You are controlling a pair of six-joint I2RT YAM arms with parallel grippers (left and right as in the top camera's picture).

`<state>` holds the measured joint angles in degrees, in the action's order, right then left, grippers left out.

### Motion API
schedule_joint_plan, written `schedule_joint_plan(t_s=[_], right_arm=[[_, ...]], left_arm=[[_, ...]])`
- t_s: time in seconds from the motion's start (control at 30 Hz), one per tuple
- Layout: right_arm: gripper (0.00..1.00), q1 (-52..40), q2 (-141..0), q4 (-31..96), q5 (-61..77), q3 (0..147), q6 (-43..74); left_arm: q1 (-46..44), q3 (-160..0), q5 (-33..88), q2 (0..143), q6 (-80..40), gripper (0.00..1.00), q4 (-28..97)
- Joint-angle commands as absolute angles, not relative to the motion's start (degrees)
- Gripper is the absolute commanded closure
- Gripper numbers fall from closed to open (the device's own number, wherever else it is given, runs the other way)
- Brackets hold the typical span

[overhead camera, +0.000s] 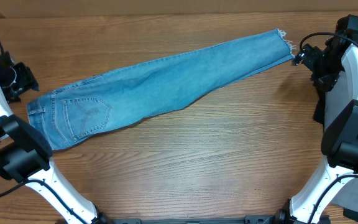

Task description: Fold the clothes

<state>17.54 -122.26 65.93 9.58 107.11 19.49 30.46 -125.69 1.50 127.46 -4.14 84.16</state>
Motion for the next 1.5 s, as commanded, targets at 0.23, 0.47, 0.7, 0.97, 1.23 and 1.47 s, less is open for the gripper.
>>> schedule_joint_plan(t_s=[0.23,0.47,0.7,0.97,1.23,1.47], right_arm=[[0.0,17.47,-120.97,65.67,9.02,108.05,19.77],[0.0,17.47,-120.97,65.67,9.02,108.05,19.77],[0.0,17.47,-120.97,65.67,9.02,108.05,19.77],[0.0,17.47,-120.97,65.67,9.04,108.05,19.77],[0.0,17.47,-120.97,65.67,9.04,108.05,19.77],[0.0,17.47,-120.97,65.67,9.02,108.05,19.77]], left_arm=[[31.86,-121.01,3.01,134.56,-3.84,0.44,83.24],[33.47,-121.03,3.01,134.65,-3.88,0.5,82.46],[36.12,-124.29,5.08,134.5,-3.55,0.39,82.7],[35.92,-123.83,7.99,134.58,-0.54,0.41,80.86],[35.11,-121.56,6.76,134.61,-0.12,0.55,78.74],[36.23,-121.23,5.45,134.58,-1.65,0.3,79.46]])
